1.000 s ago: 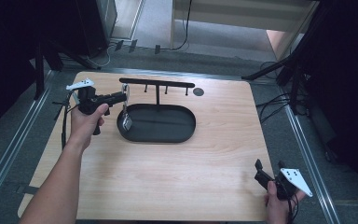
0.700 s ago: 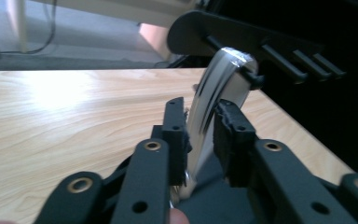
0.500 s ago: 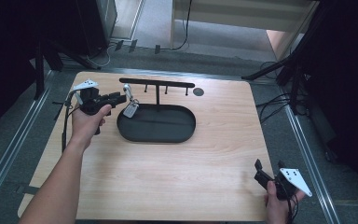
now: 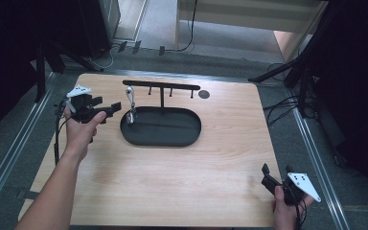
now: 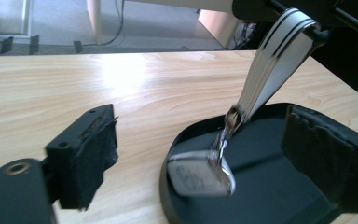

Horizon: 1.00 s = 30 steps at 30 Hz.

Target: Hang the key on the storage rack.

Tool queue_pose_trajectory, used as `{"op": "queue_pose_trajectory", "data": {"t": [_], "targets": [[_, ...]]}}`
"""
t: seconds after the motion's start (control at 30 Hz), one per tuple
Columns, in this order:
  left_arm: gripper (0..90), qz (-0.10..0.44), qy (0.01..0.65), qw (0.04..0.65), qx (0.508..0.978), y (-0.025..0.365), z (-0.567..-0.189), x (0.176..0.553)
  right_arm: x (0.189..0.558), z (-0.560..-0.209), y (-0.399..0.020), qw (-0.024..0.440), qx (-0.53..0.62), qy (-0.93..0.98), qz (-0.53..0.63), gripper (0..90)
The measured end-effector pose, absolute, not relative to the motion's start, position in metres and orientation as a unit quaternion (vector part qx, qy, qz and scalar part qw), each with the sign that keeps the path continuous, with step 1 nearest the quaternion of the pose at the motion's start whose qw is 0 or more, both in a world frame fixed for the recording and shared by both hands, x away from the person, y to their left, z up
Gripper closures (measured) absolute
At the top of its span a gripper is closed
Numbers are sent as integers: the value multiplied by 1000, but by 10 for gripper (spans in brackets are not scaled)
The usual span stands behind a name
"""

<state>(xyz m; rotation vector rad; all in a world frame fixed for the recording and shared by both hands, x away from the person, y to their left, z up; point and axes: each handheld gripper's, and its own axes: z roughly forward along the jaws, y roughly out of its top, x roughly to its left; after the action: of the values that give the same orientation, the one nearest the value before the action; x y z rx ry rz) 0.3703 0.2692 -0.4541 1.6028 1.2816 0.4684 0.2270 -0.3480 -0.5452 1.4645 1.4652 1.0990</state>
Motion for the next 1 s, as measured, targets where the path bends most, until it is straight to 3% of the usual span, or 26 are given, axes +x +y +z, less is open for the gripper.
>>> {"op": "queue_pose_trajectory", "data": {"t": [0.1,0.5,1.0], "targets": [[0,194,521,499,665,275,-455,359,227,-545,-348,386,576,576,433,144],[0,222,531,492,653,295,-472,318,227,-545,-347,389,575,578,430,144],[0,259,505,469,677,297,-476,276,227,-545,-346,389,574,580,427,145]]}}
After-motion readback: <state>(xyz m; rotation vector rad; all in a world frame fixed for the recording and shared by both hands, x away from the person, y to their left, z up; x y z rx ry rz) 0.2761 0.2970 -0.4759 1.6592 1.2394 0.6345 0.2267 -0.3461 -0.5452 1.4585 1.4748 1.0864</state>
